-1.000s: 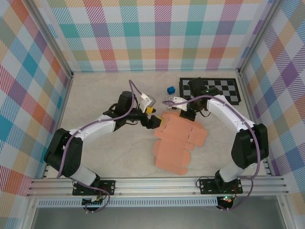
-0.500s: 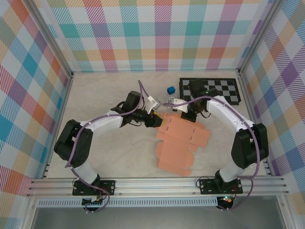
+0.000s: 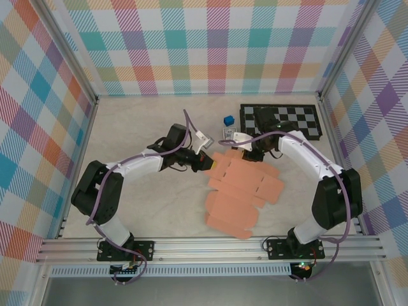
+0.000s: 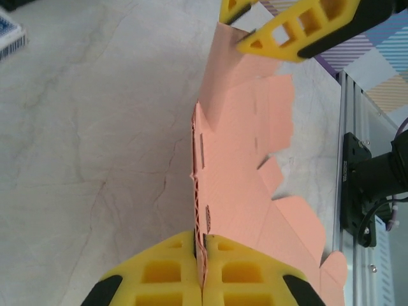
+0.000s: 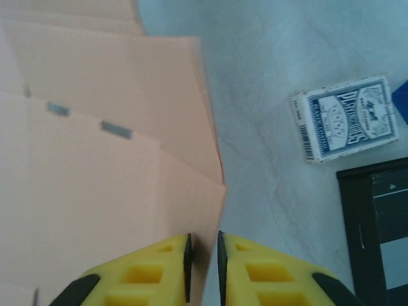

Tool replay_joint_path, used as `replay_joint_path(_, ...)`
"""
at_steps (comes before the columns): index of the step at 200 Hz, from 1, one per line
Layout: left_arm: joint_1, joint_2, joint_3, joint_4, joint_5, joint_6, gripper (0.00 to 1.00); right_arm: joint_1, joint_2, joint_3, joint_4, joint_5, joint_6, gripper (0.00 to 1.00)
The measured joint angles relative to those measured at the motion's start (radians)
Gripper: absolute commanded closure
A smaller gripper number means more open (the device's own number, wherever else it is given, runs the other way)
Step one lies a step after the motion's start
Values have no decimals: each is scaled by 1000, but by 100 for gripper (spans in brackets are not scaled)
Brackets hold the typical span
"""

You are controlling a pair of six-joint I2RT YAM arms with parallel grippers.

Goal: Fold the paper box

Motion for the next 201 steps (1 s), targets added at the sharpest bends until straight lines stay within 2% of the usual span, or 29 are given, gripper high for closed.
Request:
replay_joint_path(11, -1, -3, -6, 11, -26, -61, 100, 0, -6, 0, 29, 8, 39, 49)
replay_joint_path(37, -1, -15, -22, 98, -101, -229, 100, 0, -76, -13, 115, 25, 139, 29)
replay_joint_path(71, -1, -47, -30, 163, -233, -420, 100, -1, -256, -68, 196, 43, 337, 27)
replay_joint_path(81, -1, -49, -29, 171, -262, -481, 100, 2, -284, -69, 205, 24, 393, 23)
replay_joint_path(100, -1, -49, -27, 167, -302, -590, 100, 38, -303, -92, 223, -7, 455, 22)
replay_joint_path(128, -2, -52, -23, 156, -386, -761, 100, 145, -206, -138, 225, -24, 555, 20)
replay_joint_path(153, -3, -72, -23, 147, -427, -864, 100, 149, -89, -137, 227, -19, 721, 16)
replay_joint_path(168, -3, -85, -23, 153, -441, -913, 100, 149, -26, -106, 212, -21, 828, 6)
replay_joint_path(201, -3, -89, -23, 165, -452, -1001, 100, 173, 55, -61, 217, -35, 1016, 7)
